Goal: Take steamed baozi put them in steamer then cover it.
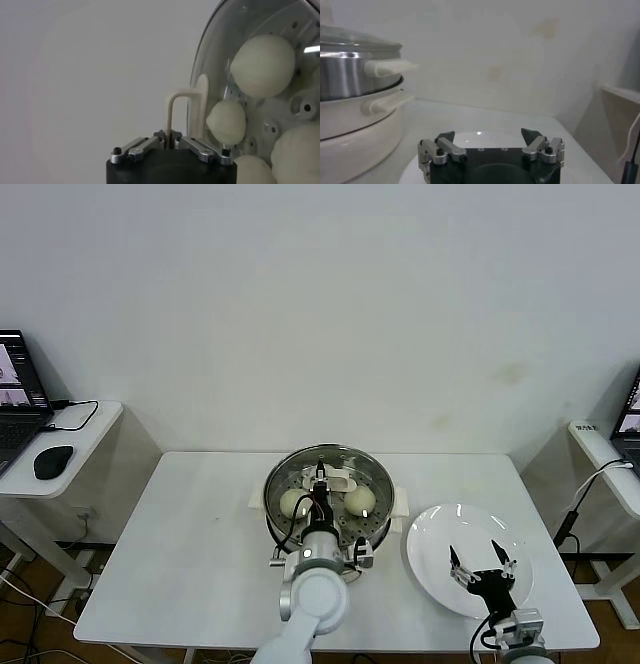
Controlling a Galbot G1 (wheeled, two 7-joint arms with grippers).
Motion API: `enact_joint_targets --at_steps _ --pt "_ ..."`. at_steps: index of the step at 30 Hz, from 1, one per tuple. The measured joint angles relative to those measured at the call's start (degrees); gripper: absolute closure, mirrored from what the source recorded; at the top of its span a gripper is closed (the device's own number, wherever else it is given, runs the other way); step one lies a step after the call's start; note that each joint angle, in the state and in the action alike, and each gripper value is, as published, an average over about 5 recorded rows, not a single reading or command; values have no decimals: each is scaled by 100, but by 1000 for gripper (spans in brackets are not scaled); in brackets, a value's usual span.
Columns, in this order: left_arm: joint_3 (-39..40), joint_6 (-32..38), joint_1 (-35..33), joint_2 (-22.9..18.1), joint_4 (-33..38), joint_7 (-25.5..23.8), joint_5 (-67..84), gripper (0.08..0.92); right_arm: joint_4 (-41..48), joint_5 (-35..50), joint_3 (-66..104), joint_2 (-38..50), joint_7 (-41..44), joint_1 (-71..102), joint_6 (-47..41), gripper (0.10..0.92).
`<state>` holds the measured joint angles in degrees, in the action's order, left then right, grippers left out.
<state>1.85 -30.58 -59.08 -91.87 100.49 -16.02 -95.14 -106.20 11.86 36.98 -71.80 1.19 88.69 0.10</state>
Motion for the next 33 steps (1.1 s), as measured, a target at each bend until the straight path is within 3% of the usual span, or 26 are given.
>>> enact_joint_targets --at_steps 9,28,33 --pt "10 47 -30 9 62 -24 54 826 -25 5 11 21 2 4 -1 203" --pt "185 15 -327 27 756 -215 -5 282 -20 4 17 16 -3 21 -6 203" --pt "238 3 -433 67 936 -297 -7 189 -22 21 12 17 -7 16 -40 203"
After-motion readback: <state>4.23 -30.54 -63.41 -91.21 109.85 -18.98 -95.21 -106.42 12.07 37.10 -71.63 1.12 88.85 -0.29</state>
